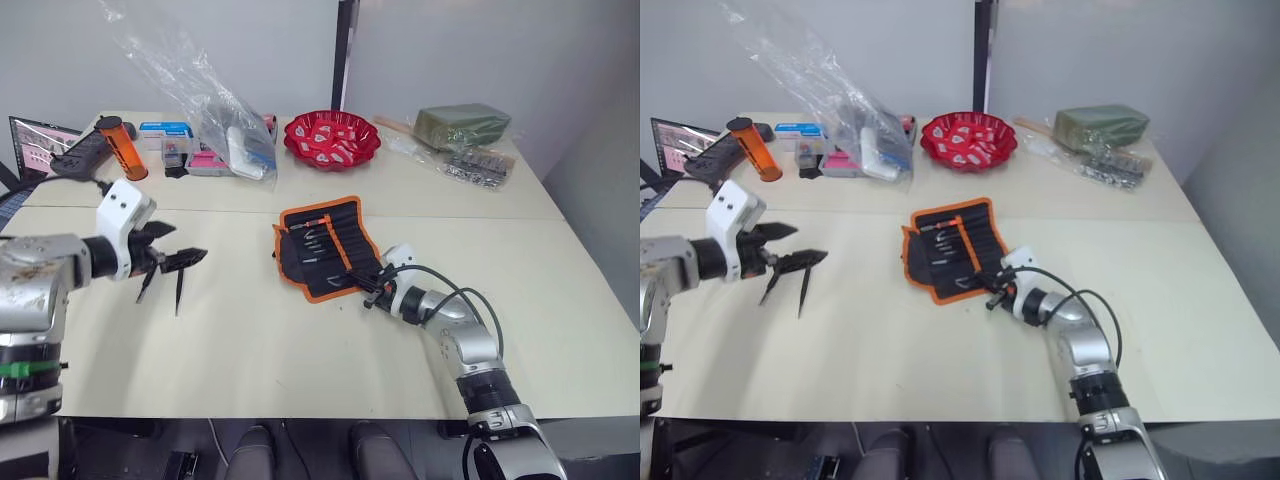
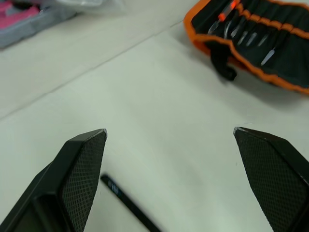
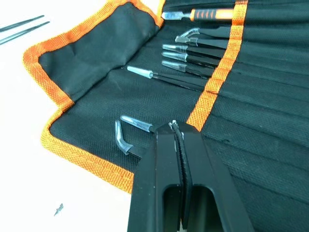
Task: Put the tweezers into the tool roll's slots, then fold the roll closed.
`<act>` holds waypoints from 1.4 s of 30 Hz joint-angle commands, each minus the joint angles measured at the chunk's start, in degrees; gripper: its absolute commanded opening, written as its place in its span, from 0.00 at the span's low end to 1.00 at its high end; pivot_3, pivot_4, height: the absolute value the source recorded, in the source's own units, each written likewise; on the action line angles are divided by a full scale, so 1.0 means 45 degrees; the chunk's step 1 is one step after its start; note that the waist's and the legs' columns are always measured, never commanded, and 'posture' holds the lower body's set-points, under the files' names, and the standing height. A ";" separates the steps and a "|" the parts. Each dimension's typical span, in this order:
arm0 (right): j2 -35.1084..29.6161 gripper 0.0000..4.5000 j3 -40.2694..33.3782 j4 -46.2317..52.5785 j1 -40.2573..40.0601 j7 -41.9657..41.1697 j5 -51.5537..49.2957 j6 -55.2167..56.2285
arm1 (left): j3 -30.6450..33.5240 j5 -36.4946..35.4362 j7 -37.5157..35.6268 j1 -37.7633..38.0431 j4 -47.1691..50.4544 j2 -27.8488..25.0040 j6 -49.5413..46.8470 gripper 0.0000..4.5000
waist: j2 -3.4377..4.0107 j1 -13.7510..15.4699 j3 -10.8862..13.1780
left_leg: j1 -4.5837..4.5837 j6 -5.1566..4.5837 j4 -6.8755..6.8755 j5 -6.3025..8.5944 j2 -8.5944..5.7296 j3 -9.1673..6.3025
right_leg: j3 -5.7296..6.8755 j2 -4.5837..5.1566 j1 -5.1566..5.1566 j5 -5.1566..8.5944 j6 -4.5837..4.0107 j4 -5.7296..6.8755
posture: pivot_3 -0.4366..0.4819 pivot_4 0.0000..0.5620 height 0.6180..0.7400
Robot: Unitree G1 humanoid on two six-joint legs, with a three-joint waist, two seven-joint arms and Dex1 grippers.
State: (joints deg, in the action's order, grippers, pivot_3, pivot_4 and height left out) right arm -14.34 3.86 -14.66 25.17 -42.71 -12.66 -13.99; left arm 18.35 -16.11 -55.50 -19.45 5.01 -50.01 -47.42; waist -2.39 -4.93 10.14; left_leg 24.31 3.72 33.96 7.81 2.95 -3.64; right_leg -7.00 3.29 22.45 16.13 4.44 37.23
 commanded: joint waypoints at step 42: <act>-0.0407 0.00 0.0079 -0.1308 0.0363 -0.0563 0.0243 0.0564 | 0.3813 -0.1452 0.7737 0.5245 0.2092 0.4939 0.3809 1.00 | -0.0079 0.0218 -0.0050 | -0.0063 0.0007 0.0004 0.0002 0.0014 0.0052 | -0.0010 0.0006 -0.0041 -0.0014 -0.0041 -0.0034 | 0.48 0.27 1.00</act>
State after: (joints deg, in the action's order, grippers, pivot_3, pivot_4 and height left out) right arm -15.66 4.18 -21.19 27.84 -45.67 -12.00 -10.66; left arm 36.23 -23.75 -22.41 4.69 15.39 -27.19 -30.04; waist -2.75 -3.95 9.92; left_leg 24.04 3.75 33.98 7.82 3.01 -3.40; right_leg -7.05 3.33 22.26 16.07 4.28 37.07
